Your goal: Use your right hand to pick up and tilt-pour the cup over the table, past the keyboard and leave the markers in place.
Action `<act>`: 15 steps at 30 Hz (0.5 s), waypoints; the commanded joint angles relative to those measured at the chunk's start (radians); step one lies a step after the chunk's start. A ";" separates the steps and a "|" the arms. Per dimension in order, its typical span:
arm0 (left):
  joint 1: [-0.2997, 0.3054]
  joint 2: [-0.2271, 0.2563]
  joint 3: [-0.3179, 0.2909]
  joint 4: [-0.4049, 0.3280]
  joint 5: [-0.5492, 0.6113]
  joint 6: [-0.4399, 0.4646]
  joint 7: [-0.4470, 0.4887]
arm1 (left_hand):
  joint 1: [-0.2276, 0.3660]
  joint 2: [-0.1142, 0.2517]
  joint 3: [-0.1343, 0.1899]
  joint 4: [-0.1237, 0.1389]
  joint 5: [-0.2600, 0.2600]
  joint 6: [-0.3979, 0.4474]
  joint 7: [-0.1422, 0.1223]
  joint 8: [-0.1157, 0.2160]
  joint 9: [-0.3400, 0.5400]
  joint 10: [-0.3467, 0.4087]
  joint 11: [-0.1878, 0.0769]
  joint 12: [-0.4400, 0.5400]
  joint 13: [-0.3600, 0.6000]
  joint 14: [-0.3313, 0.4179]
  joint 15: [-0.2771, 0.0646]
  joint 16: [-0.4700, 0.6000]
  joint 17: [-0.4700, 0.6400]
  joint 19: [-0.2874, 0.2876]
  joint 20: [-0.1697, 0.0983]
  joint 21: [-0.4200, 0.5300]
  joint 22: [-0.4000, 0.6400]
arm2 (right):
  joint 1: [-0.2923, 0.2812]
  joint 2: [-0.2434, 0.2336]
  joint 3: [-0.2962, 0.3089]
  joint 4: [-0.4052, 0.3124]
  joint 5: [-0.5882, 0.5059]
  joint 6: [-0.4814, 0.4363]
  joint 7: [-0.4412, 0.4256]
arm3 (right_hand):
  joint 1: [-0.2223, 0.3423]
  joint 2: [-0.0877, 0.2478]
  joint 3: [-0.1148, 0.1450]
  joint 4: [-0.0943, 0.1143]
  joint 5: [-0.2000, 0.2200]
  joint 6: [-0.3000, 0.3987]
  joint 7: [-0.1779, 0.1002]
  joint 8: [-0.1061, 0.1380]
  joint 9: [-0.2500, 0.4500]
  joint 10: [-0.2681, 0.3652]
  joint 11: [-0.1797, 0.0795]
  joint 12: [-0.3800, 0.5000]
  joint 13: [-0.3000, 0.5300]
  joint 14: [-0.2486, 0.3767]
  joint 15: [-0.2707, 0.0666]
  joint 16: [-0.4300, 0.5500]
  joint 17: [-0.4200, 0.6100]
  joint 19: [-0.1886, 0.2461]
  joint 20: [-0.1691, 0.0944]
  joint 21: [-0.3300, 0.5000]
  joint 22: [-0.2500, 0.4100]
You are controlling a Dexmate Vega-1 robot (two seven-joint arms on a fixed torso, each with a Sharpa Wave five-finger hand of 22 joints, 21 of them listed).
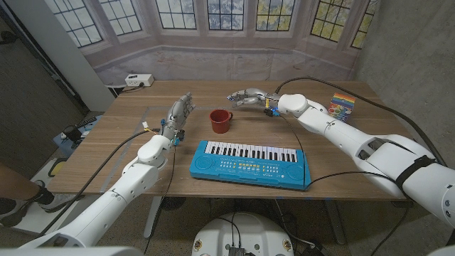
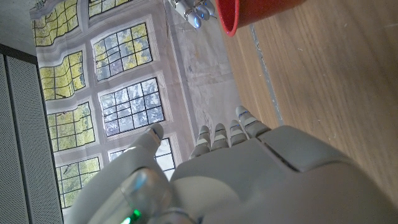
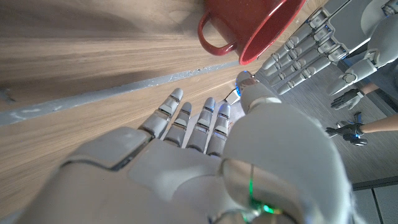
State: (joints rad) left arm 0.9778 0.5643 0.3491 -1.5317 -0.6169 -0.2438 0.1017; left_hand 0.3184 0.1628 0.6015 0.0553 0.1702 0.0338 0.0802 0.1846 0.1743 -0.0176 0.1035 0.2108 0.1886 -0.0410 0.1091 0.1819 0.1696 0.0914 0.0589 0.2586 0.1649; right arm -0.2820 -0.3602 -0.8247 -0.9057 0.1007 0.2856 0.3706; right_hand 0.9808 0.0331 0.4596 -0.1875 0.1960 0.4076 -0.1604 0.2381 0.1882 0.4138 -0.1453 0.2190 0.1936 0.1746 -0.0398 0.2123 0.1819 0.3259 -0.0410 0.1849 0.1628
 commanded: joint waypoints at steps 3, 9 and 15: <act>-0.006 -0.002 0.004 0.003 -0.004 0.005 -0.009 | -0.008 0.001 0.007 -0.003 0.004 0.000 -0.002 -0.003 0.003 0.004 0.004 0.000 0.001 0.002 0.006 -0.001 0.003 0.005 0.000 -0.002 0.006 | 0.061 0.068 -0.038 0.164 -0.028 0.099 0.029 | 0.022 -0.002 0.005 0.001 -0.004 0.016 -0.002 0.005 0.006 0.014 -0.001 0.004 0.003 0.013 -0.084 0.005 0.000 -0.002 -0.054 0.002 0.003; -0.003 -0.001 0.004 0.001 -0.007 0.008 -0.008 | -0.009 0.002 0.008 -0.003 0.004 0.000 -0.002 -0.002 0.003 0.006 0.003 0.001 0.002 0.003 0.006 -0.001 0.003 0.006 0.001 -0.005 0.006 | 0.089 0.105 -0.055 0.246 -0.037 0.134 0.042 | 0.032 -0.005 0.005 0.001 -0.004 0.021 -0.002 0.005 0.006 0.016 -0.003 0.002 0.004 0.018 -0.086 0.006 0.001 -0.001 -0.059 0.002 0.003; -0.005 -0.002 0.003 0.005 -0.008 0.006 -0.010 | -0.010 0.002 0.009 -0.003 0.004 0.000 -0.002 -0.002 0.003 0.008 0.003 0.001 0.002 0.004 0.006 -0.001 0.003 0.008 0.001 -0.007 0.006 | 0.123 0.148 -0.070 0.347 -0.041 0.177 0.050 | 0.038 -0.008 0.004 0.002 -0.004 0.025 -0.004 0.005 0.006 0.018 -0.002 0.001 0.004 0.020 -0.086 0.005 0.001 0.000 -0.059 0.002 0.003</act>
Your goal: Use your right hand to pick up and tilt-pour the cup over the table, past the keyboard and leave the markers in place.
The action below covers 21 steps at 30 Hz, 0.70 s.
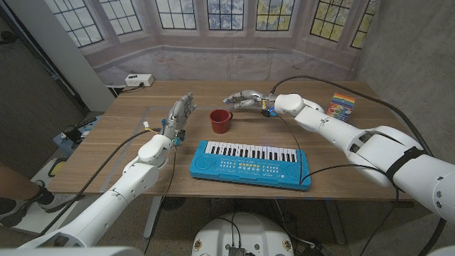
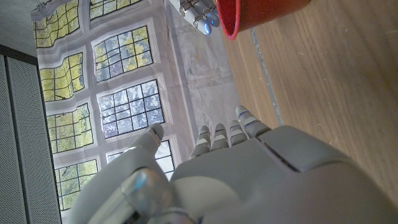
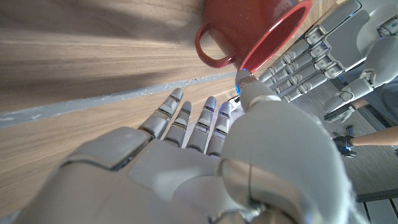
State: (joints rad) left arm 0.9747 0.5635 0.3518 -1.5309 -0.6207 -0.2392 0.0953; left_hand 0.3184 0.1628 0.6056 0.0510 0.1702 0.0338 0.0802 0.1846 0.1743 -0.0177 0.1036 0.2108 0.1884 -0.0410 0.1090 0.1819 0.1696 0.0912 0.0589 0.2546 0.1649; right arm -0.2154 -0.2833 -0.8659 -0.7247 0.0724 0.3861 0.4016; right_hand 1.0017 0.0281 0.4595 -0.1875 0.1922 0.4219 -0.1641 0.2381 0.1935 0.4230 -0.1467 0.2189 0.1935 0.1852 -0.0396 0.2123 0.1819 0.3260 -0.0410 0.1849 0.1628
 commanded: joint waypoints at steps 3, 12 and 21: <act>-0.003 -0.001 0.001 0.004 -0.005 0.004 -0.003 | -0.010 0.003 0.005 0.001 0.004 -0.001 -0.002 -0.003 0.003 0.009 0.003 0.001 0.002 0.004 0.006 -0.001 0.003 0.009 0.001 -0.004 0.006 | 0.075 0.093 -0.037 0.220 -0.015 0.100 0.024 | 0.019 -0.005 0.003 0.003 -0.001 0.012 -0.001 0.005 0.001 0.009 0.000 0.000 0.004 0.012 -0.087 0.006 0.001 0.000 -0.059 0.002 0.003; 0.000 0.001 0.000 0.001 -0.008 0.006 -0.003 | -0.011 0.003 0.006 0.000 0.004 -0.001 -0.003 -0.003 0.003 0.010 0.003 0.001 0.002 0.004 0.006 -0.001 0.002 0.011 0.001 -0.006 0.006 | 0.091 0.106 -0.050 0.264 -0.014 0.121 0.026 | 0.022 -0.014 -0.003 0.007 -0.002 0.025 0.000 0.007 0.001 0.020 -0.001 0.000 0.005 0.017 -0.088 0.006 0.001 0.001 -0.058 0.002 0.003; 0.004 0.003 0.000 -0.003 -0.013 0.013 -0.004 | -0.011 0.003 0.007 0.000 0.004 -0.002 -0.006 -0.003 0.003 0.009 0.002 0.000 0.002 0.005 0.006 -0.002 0.002 0.012 0.001 -0.009 0.006 | 0.094 0.106 -0.058 0.270 -0.012 0.120 0.037 | 0.024 -0.021 -0.008 0.010 -0.003 0.035 -0.003 0.009 0.002 0.021 -0.001 -0.003 0.005 0.026 -0.092 0.007 0.001 0.001 -0.060 0.002 0.003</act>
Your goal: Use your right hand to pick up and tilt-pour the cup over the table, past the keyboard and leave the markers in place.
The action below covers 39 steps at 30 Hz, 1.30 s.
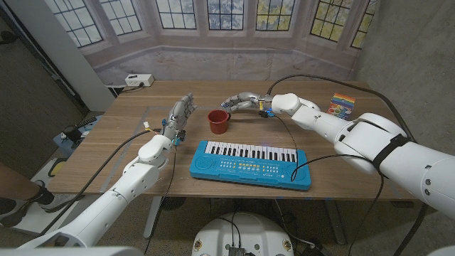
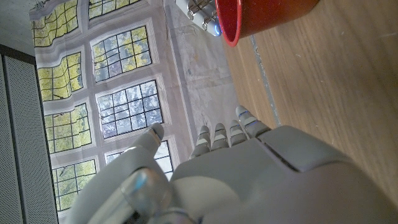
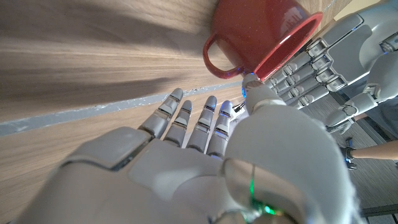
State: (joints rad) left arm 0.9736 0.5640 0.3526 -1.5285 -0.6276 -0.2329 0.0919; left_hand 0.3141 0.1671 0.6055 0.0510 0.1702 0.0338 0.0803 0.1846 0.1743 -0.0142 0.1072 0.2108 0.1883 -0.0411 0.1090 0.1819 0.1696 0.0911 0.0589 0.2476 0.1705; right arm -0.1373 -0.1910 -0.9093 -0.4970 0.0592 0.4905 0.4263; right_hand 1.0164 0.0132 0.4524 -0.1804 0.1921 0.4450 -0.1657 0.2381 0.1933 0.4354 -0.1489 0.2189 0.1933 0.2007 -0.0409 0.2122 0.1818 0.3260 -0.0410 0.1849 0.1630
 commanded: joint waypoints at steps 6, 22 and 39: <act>0.007 0.002 -0.001 -0.006 -0.009 0.007 -0.002 | -0.008 -0.001 0.008 -0.001 0.004 -0.001 -0.004 -0.002 0.003 0.006 0.000 0.000 0.002 0.005 0.006 -0.002 0.002 0.013 0.001 -0.003 0.001 | 0.006 -0.009 -0.007 -0.002 0.007 0.006 0.022 | 0.012 -0.008 -0.004 0.005 -0.003 0.015 0.001 0.007 0.002 0.027 0.000 0.002 0.006 0.012 -0.092 0.007 0.002 0.003 -0.062 0.003 0.003; 0.013 0.004 0.003 -0.021 -0.006 0.016 0.006 | -0.009 -0.001 0.010 -0.001 0.004 -0.001 -0.006 -0.003 0.003 0.007 0.000 0.000 0.002 0.006 0.005 -0.002 0.002 0.016 0.000 -0.008 0.001 | 0.020 0.010 -0.017 0.048 -0.003 0.020 0.023 | 0.015 -0.020 -0.012 0.006 -0.008 0.023 0.007 0.006 0.002 0.034 0.009 -0.001 0.007 0.026 -0.088 0.009 0.002 0.011 -0.059 0.005 0.003; 0.010 0.008 0.008 -0.029 -0.003 0.034 0.012 | -0.011 -0.001 0.012 -0.003 0.003 -0.003 -0.008 -0.003 0.003 0.007 0.000 -0.001 0.003 0.007 0.004 -0.002 0.002 0.020 0.001 -0.013 0.001 | 0.031 0.039 -0.052 0.107 0.002 0.008 -0.003 | 0.024 -0.022 -0.015 0.007 -0.011 0.039 0.006 0.009 0.003 0.047 0.007 -0.002 0.008 0.037 -0.094 0.010 0.002 0.015 -0.059 0.005 0.003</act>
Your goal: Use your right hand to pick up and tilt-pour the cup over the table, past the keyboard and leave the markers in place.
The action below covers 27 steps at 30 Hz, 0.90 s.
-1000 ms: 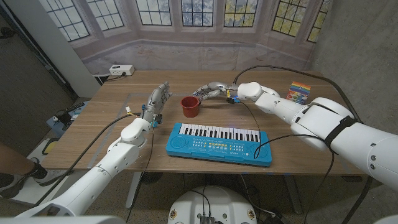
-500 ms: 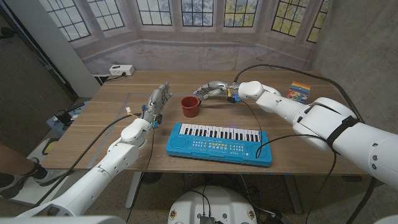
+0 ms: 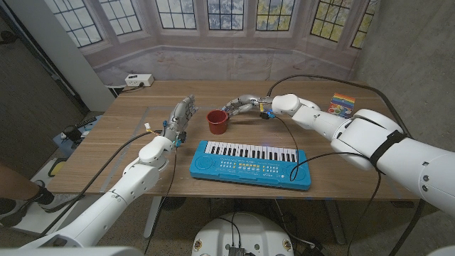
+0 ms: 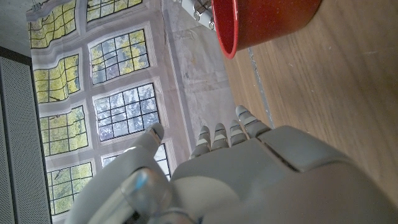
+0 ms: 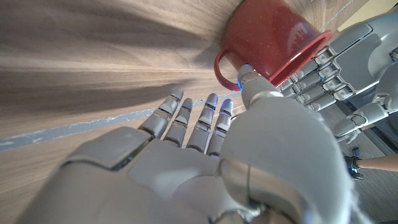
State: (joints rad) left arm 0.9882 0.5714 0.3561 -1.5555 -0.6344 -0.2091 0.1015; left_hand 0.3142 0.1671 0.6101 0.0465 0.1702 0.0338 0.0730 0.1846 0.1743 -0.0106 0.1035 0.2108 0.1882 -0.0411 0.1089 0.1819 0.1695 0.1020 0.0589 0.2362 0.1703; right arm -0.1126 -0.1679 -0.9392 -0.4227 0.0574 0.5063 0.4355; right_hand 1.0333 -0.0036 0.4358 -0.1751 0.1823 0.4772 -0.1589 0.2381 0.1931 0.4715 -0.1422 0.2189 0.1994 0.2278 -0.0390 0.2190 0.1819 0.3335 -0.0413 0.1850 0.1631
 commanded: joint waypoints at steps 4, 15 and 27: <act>-0.009 0.000 0.006 0.000 0.004 0.013 0.000 | -0.012 -0.001 0.008 0.002 0.003 -0.003 -0.002 -0.003 0.003 0.005 0.004 0.000 0.003 0.007 0.005 -0.002 0.002 0.009 0.001 -0.003 0.001 | 0.005 0.018 -0.029 0.036 0.005 -0.010 -0.014 | 0.012 -0.006 0.001 0.002 -0.002 0.020 -0.003 0.012 0.003 0.017 0.000 -0.001 0.003 0.014 -0.098 0.004 0.002 0.009 -0.060 0.005 0.003; -0.017 -0.003 0.010 0.011 0.000 0.016 -0.008 | -0.013 -0.001 0.010 0.001 0.003 -0.004 -0.003 -0.003 0.003 0.007 0.004 0.000 0.003 0.008 0.005 -0.002 0.002 0.013 0.001 -0.005 0.001 | -0.001 0.024 -0.043 0.039 0.009 -0.015 -0.024 | 0.020 -0.005 -0.004 0.005 -0.003 0.051 -0.008 0.019 0.004 0.054 -0.004 0.006 0.005 0.038 -0.114 0.009 0.004 0.017 -0.063 0.006 0.002; -0.024 -0.006 0.012 0.023 -0.002 0.014 -0.015 | -0.013 -0.001 0.011 0.000 0.003 -0.004 -0.002 -0.003 0.003 0.008 0.005 0.000 0.003 0.010 0.005 -0.002 0.002 0.016 0.001 -0.007 0.001 | -0.007 0.029 -0.051 0.039 0.007 -0.008 -0.049 | 0.038 -0.003 -0.008 0.005 -0.003 0.109 -0.012 0.034 0.005 0.110 -0.007 0.016 0.008 0.086 -0.129 0.022 0.005 0.031 -0.069 0.007 0.002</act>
State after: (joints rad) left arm 0.9705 0.5683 0.3663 -1.5427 -0.6340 -0.1950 0.0929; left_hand 0.3051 0.1656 0.6113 0.0456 0.1702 0.0338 0.0730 0.1846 0.1743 -0.0107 0.1036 0.2108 0.1881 -0.0366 0.1134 0.1819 0.1695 0.1092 0.0589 0.2362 0.1702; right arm -0.1126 -0.1435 -0.9806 -0.3857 0.0661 0.4946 0.4041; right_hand 1.0546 -0.0059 0.4302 -0.1694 0.1806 0.5662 -0.1722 0.2658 0.1931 0.5621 -0.1506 0.2266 0.2026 0.2928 -0.0427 0.2319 0.1840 0.3516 -0.0447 0.1847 0.1610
